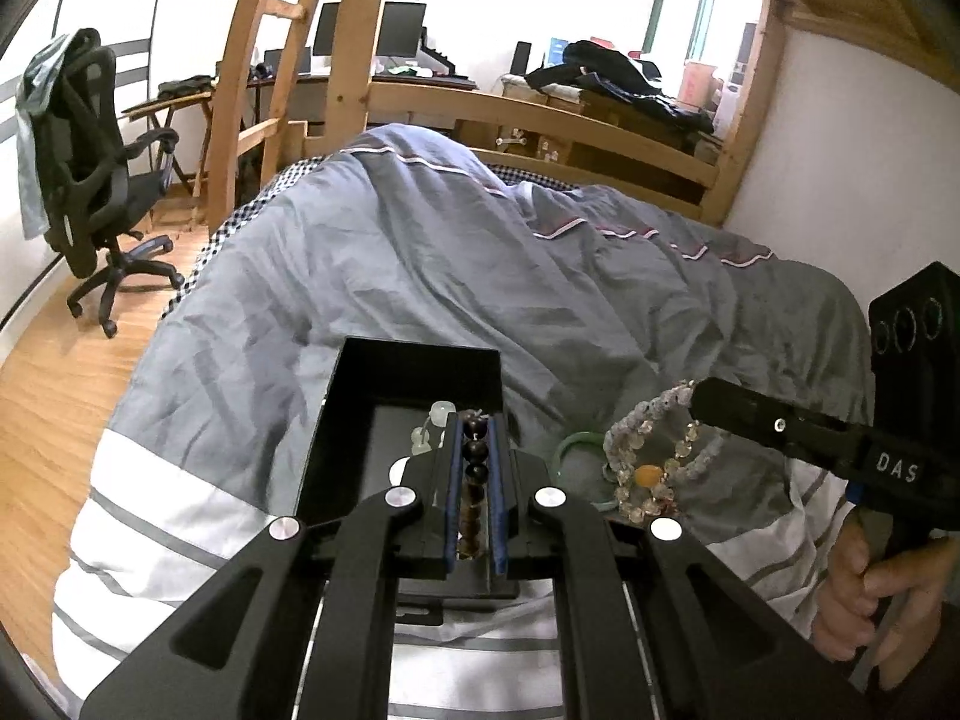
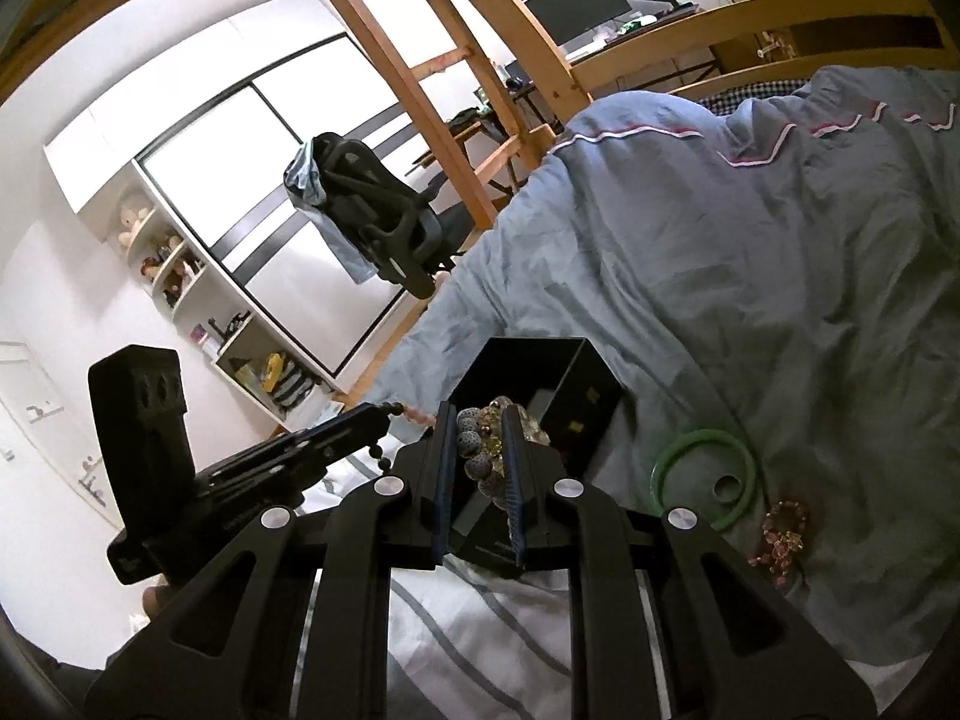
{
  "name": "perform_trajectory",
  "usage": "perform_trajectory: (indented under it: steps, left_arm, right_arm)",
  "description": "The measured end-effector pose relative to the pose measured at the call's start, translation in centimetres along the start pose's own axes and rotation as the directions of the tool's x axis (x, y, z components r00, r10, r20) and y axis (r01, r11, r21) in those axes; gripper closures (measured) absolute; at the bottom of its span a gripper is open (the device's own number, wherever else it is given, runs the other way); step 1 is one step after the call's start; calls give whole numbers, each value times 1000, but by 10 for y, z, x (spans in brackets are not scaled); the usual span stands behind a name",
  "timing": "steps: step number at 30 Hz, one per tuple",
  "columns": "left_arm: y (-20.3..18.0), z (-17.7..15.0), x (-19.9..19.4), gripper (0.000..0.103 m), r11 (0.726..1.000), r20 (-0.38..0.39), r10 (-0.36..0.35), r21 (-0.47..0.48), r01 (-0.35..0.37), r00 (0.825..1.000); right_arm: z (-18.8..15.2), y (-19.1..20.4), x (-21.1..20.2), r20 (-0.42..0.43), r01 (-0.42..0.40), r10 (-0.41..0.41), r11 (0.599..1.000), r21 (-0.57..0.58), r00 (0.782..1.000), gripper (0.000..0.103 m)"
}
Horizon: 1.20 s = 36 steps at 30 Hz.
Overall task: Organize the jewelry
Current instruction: 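Carry both bracelets over the black box and open both grippers to drop them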
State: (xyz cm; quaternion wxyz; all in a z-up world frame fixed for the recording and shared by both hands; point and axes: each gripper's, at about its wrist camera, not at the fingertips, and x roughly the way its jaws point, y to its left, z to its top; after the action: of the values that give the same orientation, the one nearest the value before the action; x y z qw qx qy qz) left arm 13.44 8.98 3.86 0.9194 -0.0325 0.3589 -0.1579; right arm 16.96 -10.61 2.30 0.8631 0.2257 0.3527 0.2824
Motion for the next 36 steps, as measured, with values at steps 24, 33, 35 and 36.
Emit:
perform_trajectory:
  steps: [24, 33, 35, 36]
  left_arm:
    - [39, -2, 13, 95, 992, -48, 99, -78, -102, 994]
    - [43, -2, 10, 95, 985, -34, 132, -109, -135, 991]
    - [43, -2, 9, 95, 984, -30, 143, -107, -145, 989]
    - [43, -2, 9, 95, 983, -27, 146, -109, -148, 989]
  right_arm:
    - [6, 23, 67, -46, -101, 100, 995, -20, 994, 87]
    - [-2, 22, 82, -98, -100, 98, 995, -15, 990, 77]
    - [-1, 22, 82, -95, -99, 97, 995, -17, 991, 61]
    - [-1, 22, 82, -95, -98, 96, 995, -19, 991, 44]
